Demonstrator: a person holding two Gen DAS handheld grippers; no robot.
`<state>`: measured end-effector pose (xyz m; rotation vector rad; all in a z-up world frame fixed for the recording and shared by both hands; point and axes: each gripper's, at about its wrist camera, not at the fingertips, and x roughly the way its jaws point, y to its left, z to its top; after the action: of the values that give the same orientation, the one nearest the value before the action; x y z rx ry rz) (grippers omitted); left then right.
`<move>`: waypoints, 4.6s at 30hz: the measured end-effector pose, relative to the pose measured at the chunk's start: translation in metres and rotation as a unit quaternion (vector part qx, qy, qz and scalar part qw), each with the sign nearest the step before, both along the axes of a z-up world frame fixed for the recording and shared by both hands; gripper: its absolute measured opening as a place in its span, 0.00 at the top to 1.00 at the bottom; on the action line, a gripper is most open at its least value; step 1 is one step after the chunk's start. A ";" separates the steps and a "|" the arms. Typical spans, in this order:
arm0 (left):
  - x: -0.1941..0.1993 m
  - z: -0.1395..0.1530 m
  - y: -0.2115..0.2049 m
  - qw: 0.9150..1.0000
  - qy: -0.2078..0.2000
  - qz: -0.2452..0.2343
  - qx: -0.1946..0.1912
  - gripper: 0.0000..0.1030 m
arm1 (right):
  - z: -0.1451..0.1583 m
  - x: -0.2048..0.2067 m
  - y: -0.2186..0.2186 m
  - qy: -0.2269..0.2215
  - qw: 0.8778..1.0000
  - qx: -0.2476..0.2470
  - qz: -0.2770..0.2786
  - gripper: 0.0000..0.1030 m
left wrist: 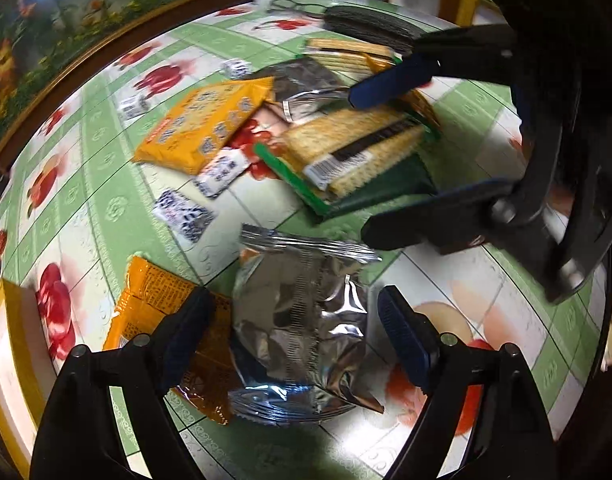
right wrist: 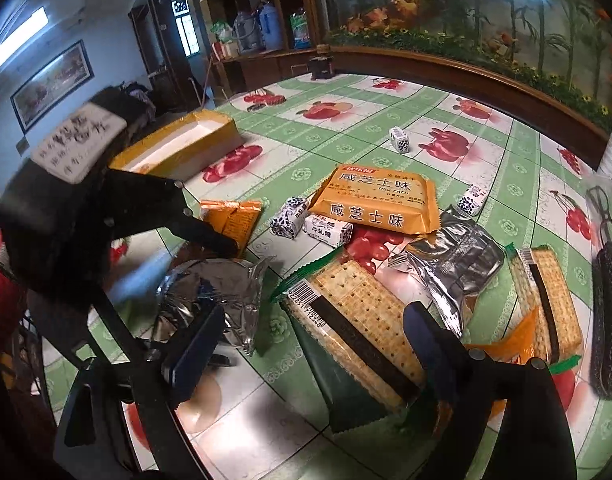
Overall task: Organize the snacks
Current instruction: 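Grasp the silver foil bag with the left gripper while the right grasps the green-ended cracker pack, then carry both snacks into the yellow-rimmed box and open both grippers, then grasp the orange translucent bag with the left gripper while the right grasps the dark green pack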
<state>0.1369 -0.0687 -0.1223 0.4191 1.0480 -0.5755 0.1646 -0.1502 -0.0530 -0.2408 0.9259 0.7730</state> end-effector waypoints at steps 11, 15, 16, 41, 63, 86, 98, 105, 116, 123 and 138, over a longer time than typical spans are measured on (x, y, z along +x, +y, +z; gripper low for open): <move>-0.022 0.002 0.015 0.999 -0.019 0.038 -0.032 0.44 | -0.024 0.018 -0.003 0.045 0.999 -0.014 -0.014 0.35; -0.029 0.004 0.022 0.997 -0.019 0.055 -0.056 0.44 | -0.016 0.005 -0.007 0.044 0.998 0.013 -0.035 0.53; -0.032 0.005 0.025 0.996 -0.022 0.061 -0.062 0.44 | -0.015 0.003 -0.008 0.043 0.998 0.016 -0.041 0.53; -0.091 0.061 0.122 0.940 -0.116 0.281 -0.158 0.44 | 0.023 -0.047 0.007 0.085 0.966 0.218 -0.112 0.54; -0.108 0.066 0.200 0.879 -0.179 0.428 -0.109 0.44 | 0.025 -0.051 0.101 0.102 0.973 0.202 -0.039 0.54; -0.081 0.046 0.278 0.853 -0.163 0.488 -0.083 0.44 | 0.021 0.004 0.263 0.101 0.980 0.168 -0.014 0.54; -0.070 0.028 0.292 0.846 -0.146 0.508 -0.065 0.43 | -0.006 0.022 0.301 0.083 0.991 0.102 -0.019 0.54; -0.068 0.026 0.295 0.843 -0.141 0.516 -0.063 0.43 | -0.006 0.015 0.314 0.046 0.997 0.055 -0.008 0.54; -0.081 0.032 0.298 0.834 -0.142 0.528 -0.077 0.39 | 0.000 0.015 0.311 0.045 0.997 0.056 -0.013 0.50; -0.084 0.056 0.273 0.840 -0.177 0.508 -0.073 0.22 | 0.045 0.000 0.245 0.014 0.991 0.124 -0.045 0.27; -0.073 0.066 0.174 0.893 -0.157 0.413 -0.090 0.22 | 0.017 -0.046 0.022 0.020 0.974 0.100 -0.200 0.24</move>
<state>0.0641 0.1050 -0.0564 -0.1178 0.7539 0.1627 0.1183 -0.1283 -0.0361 0.1376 0.8905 0.4931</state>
